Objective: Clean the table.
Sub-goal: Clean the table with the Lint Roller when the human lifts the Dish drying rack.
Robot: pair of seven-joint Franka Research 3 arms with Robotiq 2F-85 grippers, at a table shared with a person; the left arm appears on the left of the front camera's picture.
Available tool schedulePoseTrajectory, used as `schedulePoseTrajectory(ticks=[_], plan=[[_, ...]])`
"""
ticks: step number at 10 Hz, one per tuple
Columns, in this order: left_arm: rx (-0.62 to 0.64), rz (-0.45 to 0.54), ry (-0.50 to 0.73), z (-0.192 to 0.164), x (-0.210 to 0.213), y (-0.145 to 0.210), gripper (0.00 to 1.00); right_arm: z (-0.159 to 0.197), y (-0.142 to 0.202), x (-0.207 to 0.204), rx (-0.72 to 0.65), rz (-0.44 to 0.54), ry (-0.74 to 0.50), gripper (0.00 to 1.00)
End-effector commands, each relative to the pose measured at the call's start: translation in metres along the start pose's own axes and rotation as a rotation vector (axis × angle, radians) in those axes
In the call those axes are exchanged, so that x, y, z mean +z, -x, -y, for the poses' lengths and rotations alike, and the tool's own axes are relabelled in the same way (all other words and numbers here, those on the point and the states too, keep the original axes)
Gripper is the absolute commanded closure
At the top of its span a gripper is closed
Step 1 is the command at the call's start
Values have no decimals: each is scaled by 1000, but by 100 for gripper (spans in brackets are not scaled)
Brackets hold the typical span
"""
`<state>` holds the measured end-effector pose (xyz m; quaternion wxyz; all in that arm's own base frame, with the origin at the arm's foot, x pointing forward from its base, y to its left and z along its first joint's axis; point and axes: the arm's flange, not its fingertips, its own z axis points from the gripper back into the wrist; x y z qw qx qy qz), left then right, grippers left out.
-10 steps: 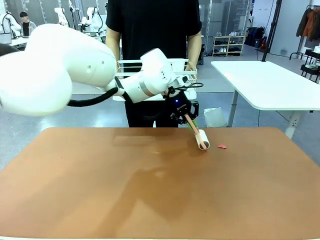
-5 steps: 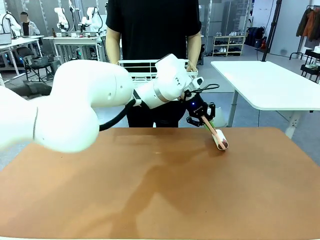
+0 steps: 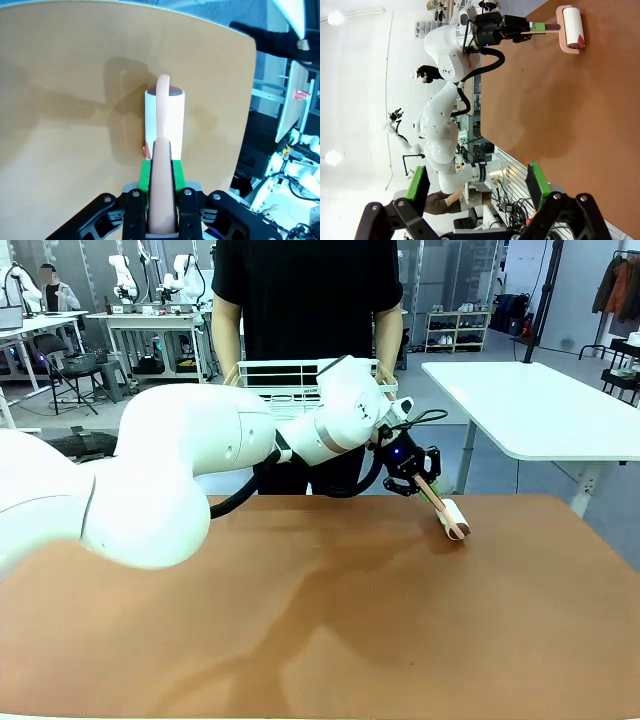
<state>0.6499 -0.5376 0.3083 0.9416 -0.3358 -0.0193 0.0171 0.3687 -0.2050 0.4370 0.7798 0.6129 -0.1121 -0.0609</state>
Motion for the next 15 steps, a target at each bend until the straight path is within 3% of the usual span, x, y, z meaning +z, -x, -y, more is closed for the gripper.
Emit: schedulePoseTrajectory(ticks=[1, 4, 6, 9, 11, 15], plan=[[3, -125, -86, 14, -47, -19, 79, -4, 3, 0, 0, 4, -12, 0], [-71, -98, -74, 19, 27, -1, 79, -4, 3, 0, 0, 4, -12, 0], [-62, -60, -195, 1, 95, 27, 79, -4, 3, 0, 0, 4, -12, 0], [-143, -38, -392, -32, 180, 75, 79, -4, 3, 0, 0, 4, -12, 0], [-161, 132, -476, -59, 237, 107, 79, -4, 3, 0, 0, 4, -12, 0], [-116, 217, -590, -148, 329, 190, 79, -4, 3, 0, 0, 4, -12, 0]])
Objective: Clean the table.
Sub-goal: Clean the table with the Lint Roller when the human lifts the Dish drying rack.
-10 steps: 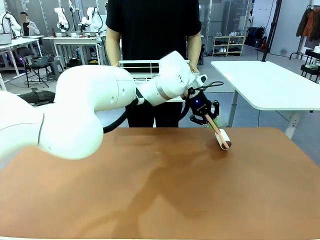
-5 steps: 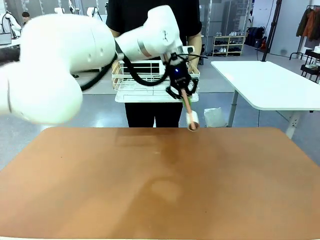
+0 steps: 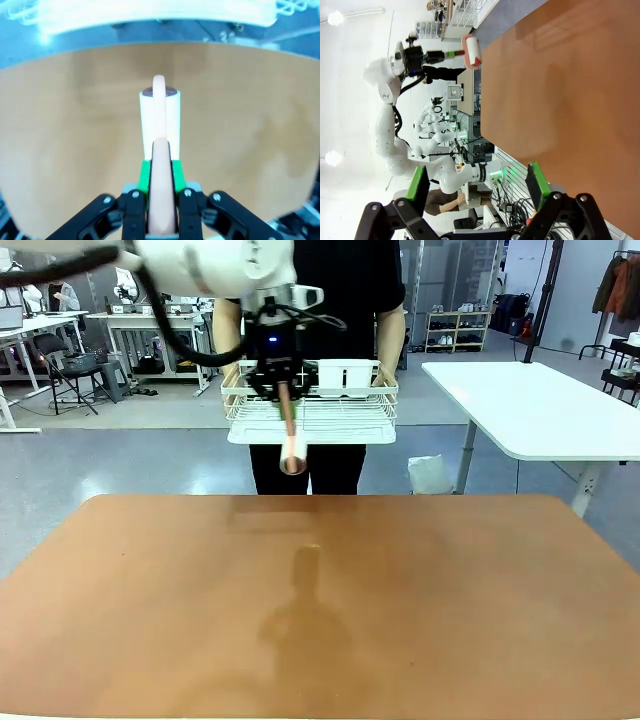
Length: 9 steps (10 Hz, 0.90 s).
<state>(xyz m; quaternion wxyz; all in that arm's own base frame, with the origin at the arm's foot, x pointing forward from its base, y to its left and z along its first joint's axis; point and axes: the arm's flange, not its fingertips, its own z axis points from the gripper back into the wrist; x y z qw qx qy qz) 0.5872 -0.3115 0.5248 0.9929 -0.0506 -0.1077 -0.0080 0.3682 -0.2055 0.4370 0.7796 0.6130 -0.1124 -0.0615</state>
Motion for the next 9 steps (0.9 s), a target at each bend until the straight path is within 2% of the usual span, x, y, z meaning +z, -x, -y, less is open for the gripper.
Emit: schedulePoseTrajectory(ticks=[1, 3, 4, 5, 9], plan=[[18, 81, -2, -106, -15, 170, 79, -4, 3, -1, 1, 3, -11, 0], [43, 42, -32, -120, -18, 182, 79, -4, 3, -1, 1, 3, -11, 0], [8, 10, -10, -121, -25, 180, 79, -4, 3, -1, 1, 3, -11, 0], [18, 10, -40, -75, 2, 101, 79, -4, 3, -1, 1, 3, -11, 0], [18, 10, -40, -75, 2, 101, 79, -4, 3, -1, 1, 3, -11, 0]])
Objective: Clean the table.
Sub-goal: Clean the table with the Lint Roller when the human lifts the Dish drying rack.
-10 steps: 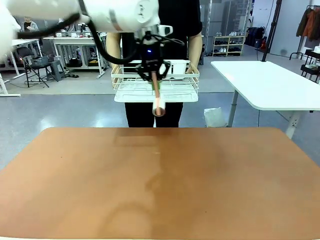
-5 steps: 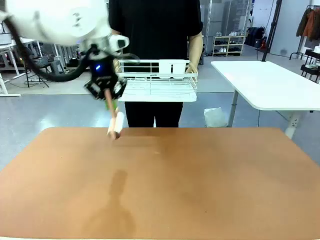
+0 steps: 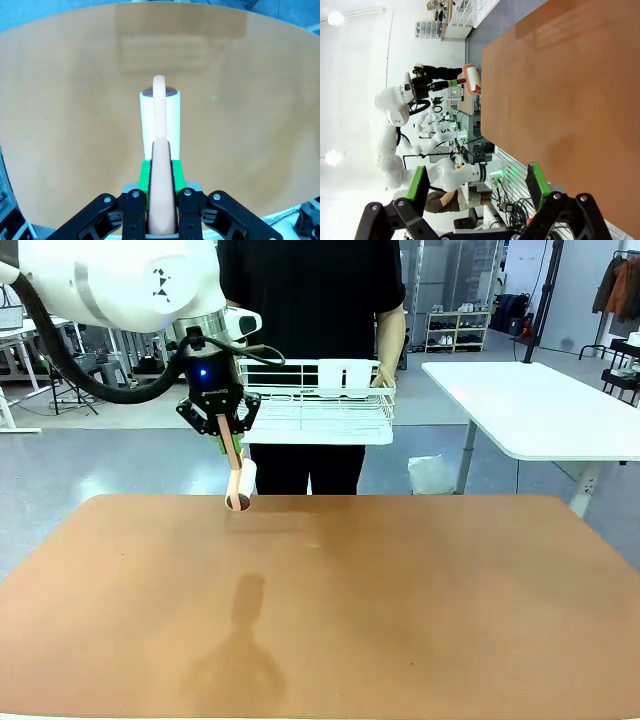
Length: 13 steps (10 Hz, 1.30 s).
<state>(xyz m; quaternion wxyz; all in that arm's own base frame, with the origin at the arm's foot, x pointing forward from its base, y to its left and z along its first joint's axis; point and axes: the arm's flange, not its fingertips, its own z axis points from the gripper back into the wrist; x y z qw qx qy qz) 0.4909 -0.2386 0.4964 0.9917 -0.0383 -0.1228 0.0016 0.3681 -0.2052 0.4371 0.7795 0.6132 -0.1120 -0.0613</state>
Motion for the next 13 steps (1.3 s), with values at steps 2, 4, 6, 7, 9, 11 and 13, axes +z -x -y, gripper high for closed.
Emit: schedulePoseTrajectory(ticks=[2, 4, 6, 7, 9, 11, 13], plan=[[0, 0, 0, 0, 0, 0, 79, -4, 3, 0, 1, 3, -11, 0], [-193, 7, 55, -58, 35, -6, 79, -4, 3, 0, 1, 3, -11, 0], [-279, -20, 102, -121, 43, -11, 79, -4, 3, 0, 1, 3, -11, 0], [-277, -21, 57, -150, 41, -11, 79, -4, 3, 0, 1, 3, -11, 0], [-174, -55, -22, -188, 25, -7, 79, -4, 3, 0, 1, 3, -11, 0], [-45, -60, -31, -217, 10, 6, 79, -4, 3, 0, 1, 3, -11, 0], [4, -68, 7, -225, 5, 12, 79, -4, 3, 0, 1, 3, -11, 0]])
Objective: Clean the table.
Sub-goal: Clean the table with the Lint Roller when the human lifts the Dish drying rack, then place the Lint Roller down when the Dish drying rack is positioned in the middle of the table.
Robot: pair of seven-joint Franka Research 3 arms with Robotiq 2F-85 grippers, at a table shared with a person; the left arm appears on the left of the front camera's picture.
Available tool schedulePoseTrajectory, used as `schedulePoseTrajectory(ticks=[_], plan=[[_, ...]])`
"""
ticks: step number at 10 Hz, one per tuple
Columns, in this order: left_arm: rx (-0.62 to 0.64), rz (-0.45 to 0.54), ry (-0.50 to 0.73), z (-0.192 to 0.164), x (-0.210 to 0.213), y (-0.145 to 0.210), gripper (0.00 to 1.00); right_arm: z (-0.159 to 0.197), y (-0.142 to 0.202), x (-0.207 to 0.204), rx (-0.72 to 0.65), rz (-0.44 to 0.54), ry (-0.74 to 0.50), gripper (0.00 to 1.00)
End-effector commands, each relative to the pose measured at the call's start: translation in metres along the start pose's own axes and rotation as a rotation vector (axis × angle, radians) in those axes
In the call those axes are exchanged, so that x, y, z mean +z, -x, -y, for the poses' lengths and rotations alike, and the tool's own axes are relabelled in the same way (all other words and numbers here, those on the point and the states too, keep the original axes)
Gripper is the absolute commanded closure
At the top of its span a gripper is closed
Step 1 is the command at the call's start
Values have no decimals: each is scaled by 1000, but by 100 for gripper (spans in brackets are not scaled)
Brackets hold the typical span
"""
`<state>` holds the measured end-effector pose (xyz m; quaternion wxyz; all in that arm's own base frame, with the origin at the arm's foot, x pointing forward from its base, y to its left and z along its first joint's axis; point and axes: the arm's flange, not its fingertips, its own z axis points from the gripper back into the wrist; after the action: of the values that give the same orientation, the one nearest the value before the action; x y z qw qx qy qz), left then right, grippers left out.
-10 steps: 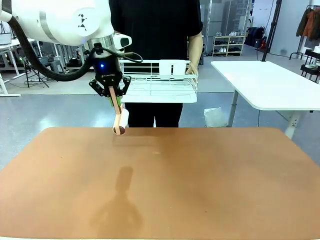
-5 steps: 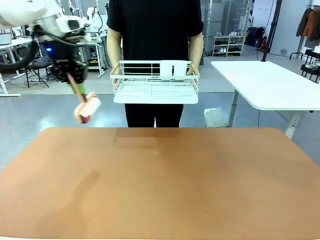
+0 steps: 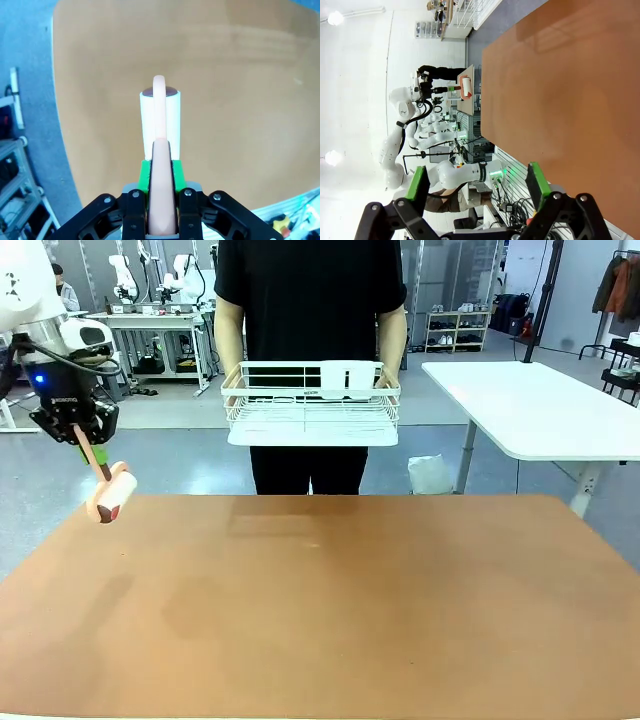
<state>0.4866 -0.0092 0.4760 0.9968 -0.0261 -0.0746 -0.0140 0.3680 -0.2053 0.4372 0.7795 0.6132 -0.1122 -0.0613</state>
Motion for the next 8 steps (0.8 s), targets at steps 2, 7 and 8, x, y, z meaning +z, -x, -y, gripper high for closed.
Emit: schedulePoseTrajectory(ticks=[2, 7, 8], plan=[[0, 0, 0, 0, 0, 0, 79, -3, 3, -1, 0, 3, -11, 0], [0, 0, 0, 0, 0, 0, 79, -3, 3, -1, 0, 3, -11, 0], [0, 0, 0, 0, 0, 0, 79, -3, 3, -1, 0, 3, -11, 0]])
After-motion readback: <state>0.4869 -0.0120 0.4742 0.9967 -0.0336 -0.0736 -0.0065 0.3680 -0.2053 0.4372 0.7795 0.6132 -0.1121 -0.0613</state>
